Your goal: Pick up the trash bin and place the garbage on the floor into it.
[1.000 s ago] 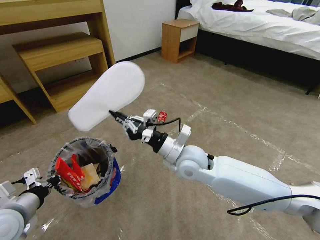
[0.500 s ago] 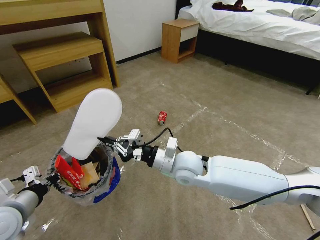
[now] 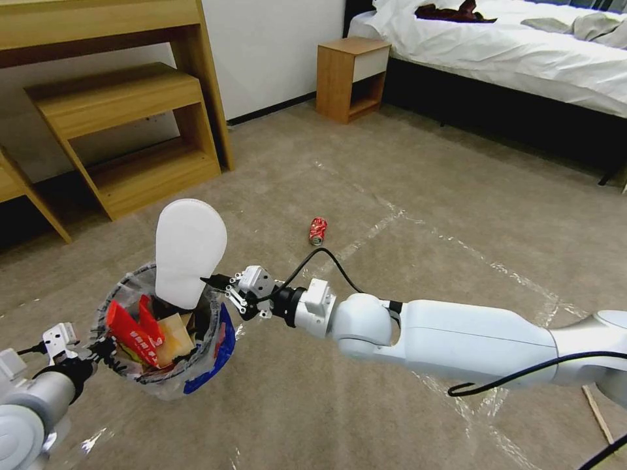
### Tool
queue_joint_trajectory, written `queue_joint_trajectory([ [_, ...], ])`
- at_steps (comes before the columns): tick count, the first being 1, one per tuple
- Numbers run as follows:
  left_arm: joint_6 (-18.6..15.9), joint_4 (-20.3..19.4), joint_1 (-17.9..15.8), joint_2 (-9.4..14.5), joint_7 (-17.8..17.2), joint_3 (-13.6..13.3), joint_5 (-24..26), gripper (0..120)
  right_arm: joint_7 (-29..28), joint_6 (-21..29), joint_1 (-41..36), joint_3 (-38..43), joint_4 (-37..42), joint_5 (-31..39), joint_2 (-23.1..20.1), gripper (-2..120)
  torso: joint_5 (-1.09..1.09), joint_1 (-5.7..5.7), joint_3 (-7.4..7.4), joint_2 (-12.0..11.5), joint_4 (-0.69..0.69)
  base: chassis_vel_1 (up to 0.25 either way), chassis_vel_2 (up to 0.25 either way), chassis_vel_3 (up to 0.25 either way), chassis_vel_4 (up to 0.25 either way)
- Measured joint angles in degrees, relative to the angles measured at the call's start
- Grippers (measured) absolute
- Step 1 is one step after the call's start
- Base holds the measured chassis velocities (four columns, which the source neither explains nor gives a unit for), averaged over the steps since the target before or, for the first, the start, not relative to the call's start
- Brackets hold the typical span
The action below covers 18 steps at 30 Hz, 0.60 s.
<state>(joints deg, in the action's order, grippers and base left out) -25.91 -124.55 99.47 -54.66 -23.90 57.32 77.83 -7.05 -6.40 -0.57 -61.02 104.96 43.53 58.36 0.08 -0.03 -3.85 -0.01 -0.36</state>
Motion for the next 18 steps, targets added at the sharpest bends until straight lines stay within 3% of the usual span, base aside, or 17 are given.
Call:
queue_joint_trajectory([
  [18, 0.4, 0.5, -0.8, -0.3, 0.1, 0.3, -0.1, 1, -0.4, 0.3, 1.4, -3.7, -1.7, 1.5, 7.0, 0, 0.01, 0.0, 0.0, 0.0, 0.01, 0.0, 0.0, 0.0, 0.0],
])
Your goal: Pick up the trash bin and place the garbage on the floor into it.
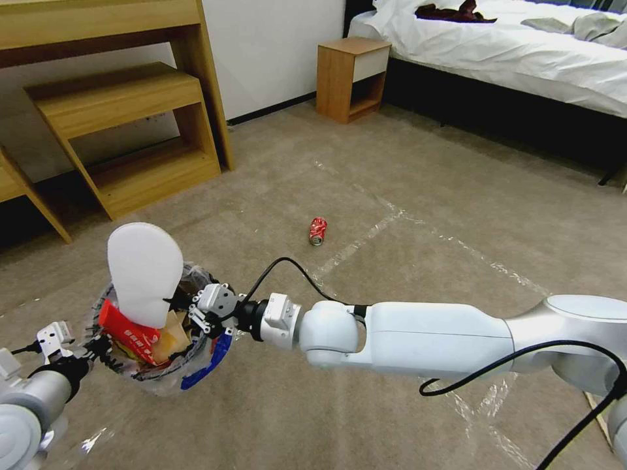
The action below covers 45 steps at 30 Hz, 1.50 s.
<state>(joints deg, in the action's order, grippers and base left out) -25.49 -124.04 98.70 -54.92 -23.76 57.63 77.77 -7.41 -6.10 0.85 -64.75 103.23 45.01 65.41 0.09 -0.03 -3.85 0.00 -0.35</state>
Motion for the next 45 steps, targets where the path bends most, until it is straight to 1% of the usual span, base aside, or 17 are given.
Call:
queue_joint_trajectory([
  [8, 0.1, -0.1, -0.3, -0.2, -0.1, -0.2, -0.1, 1, 0.2, 0.0, 0.3, -1.0, -1.3, -0.3, 1.1, 0, 0.0, 0.0, 0.0, 0.0, -0.01, 0.0, 0.0, 0.0, 0.0],
  [15, 0.1, -0.8, 0.1, -0.6, -0.1, 0.1, -0.1, 1, 1.6, -0.7, 1.4, -2.3, -4.6, -2.2, 3.3, 0, 0.0, 0.0, 0.0, 0.0, 0.0, 0.0, 0.0, 0.0, 0.0],
  [20, 0.2, -0.8, 0.1, -0.8, 0.0, 0.1, -0.1, 1, 2.2, -1.2, 1.9, -2.6, -5.9, -3.1, 3.7, 0, 0.0, 0.0, 0.0, 0.0, 0.0, 0.0, 0.0, 0.0, 0.0],
  [33, 0.7, -0.1, -0.2, -0.8, 0.0, 0.1, -0.4, 1, 3.1, -1.5, 2.8, -2.6, -5.5, -3.8, 2.0, 0, -0.01, 0.0, 0.0, 0.0, -0.01, 0.0, 0.0, 0.0, 0.0],
  [45, 0.8, 0.9, -0.8, -0.8, 0.1, -0.2, -0.7, 1, 3.4, -1.8, 4.1, -2.8, -4.1, -4.2, -1.0, 0, -0.01, 0.0, 0.0, 0.0, -0.01, 0.0, 0.0, 0.0, 0.0],
])
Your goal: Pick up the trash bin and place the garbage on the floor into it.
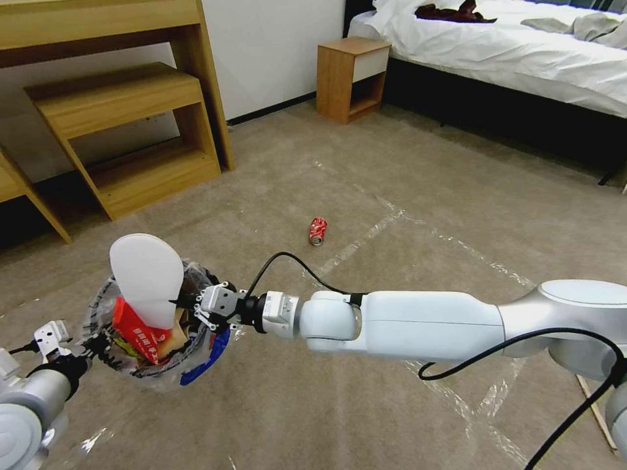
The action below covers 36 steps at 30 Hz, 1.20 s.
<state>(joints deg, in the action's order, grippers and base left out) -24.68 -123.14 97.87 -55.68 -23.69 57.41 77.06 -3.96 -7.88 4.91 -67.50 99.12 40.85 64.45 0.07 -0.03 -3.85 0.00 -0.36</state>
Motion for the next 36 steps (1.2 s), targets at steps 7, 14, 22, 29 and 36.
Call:
queue_joint_trajectory([
  [7, 0.0, 0.1, -0.4, -0.1, 0.0, -0.3, -0.1, 1, 0.4, -0.2, 0.4, -0.3, 0.2, -0.2, -0.5, 0, 0.0, 0.0, 0.0, 0.0, 0.0, 0.0, 0.0, 0.0, 0.0],
  [14, 0.0, -0.1, -0.4, 0.1, 0.0, -0.1, 0.0, 1, 0.4, -0.4, -0.1, -1.3, -0.1, -0.5, -0.3, 0, 0.0, 0.0, 0.0, 0.0, 0.0, 0.0, 0.0, 0.0, 0.0],
  [22, 0.0, -0.6, -0.4, -0.1, 0.0, -0.1, 0.0, 1, 0.5, -0.4, -0.6, -2.2, -1.1, -1.1, 0.4, 0, 0.01, 0.01, 0.0, 0.0, 0.01, 0.0, 0.0, 0.0, 0.0],
  [29, 0.1, -0.7, -0.2, -0.3, 0.0, -0.1, -0.1, 1, 0.6, -0.6, -1.3, -2.8, -2.3, -1.8, 1.0, 0, 0.01, 0.0, 0.0, 0.0, 0.0, 0.0, 0.0, 0.0, 0.0],
  [36, 0.1, -0.8, -0.1, -0.4, 0.0, -0.1, -0.2, 1, 0.4, -0.8, -1.5, -2.9, -3.2, -2.8, 1.7, 0, 0.0, 0.0, 0.0, 0.0, 0.01, 0.0, 0.0, 0.0, 0.0],
])
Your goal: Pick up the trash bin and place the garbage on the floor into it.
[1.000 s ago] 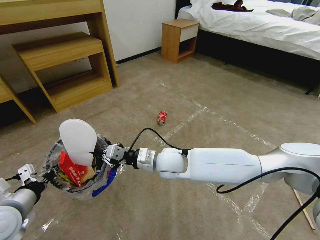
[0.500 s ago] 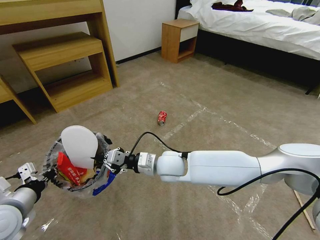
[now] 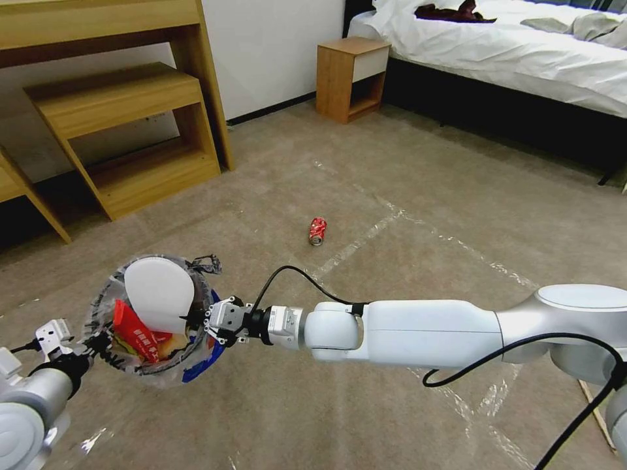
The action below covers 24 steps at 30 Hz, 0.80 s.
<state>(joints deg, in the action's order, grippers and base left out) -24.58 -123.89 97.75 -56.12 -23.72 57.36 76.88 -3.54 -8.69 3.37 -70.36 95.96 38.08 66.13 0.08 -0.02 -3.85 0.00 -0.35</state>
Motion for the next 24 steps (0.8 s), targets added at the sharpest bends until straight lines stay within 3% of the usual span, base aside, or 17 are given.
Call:
queue_joint_trajectory([
  [3, 0.0, 0.0, 0.0, 0.0, 0.0, 0.0, 0.0, 1, -0.2, 0.0, 0.0, 0.0, 0.0, 0.0, 0.0, 0, 0.0, 0.0, 0.0, 0.0, 0.0, 0.0, 0.0, 0.0, 0.0],
  [13, 0.0, 0.6, -0.3, 0.0, 0.0, -0.1, -0.2, 1, -0.6, -0.2, 0.0, 0.3, 1.8, 0.7, -0.5, 35, 0.0, 0.0, 0.0, 0.0, 0.0, 0.0, 0.0, 0.0, 0.0],
  [17, 0.0, 0.6, -0.3, -0.1, 0.0, -0.2, -0.3, 1, -0.7, -0.3, 0.2, 0.5, 2.4, 0.8, -0.9, 55, 0.0, 0.0, 0.0, 0.0, 0.0, 0.0, 0.0, 0.0, 0.0],
  [20, 0.0, 0.6, -0.3, -0.1, 0.0, -0.2, -0.3, 1, -0.8, -0.3, 0.3, 0.7, 2.6, 0.9, -0.9, 59, 0.0, 0.0, 0.0, 0.0, 0.0, 0.0, 0.0, 0.0, 0.0],
  [21, 0.0, 0.7, -0.3, -0.2, 0.0, -0.2, -0.4, 1, -0.9, -0.3, 0.3, 0.7, 2.8, 1.0, -1.0, 68, 0.0, 0.0, 0.0, 0.0, 0.0, 0.0, 0.0, 0.0, 0.0],
  [24, 0.0, 0.7, -0.3, -0.2, 0.0, -0.2, -0.4, 1, -1.0, -0.3, 0.4, 0.8, 2.9, 1.1, -1.1, 76, 0.0, 0.0, 0.0, 0.0, 0.0, 0.0, 0.0, 0.0, 0.0],
])
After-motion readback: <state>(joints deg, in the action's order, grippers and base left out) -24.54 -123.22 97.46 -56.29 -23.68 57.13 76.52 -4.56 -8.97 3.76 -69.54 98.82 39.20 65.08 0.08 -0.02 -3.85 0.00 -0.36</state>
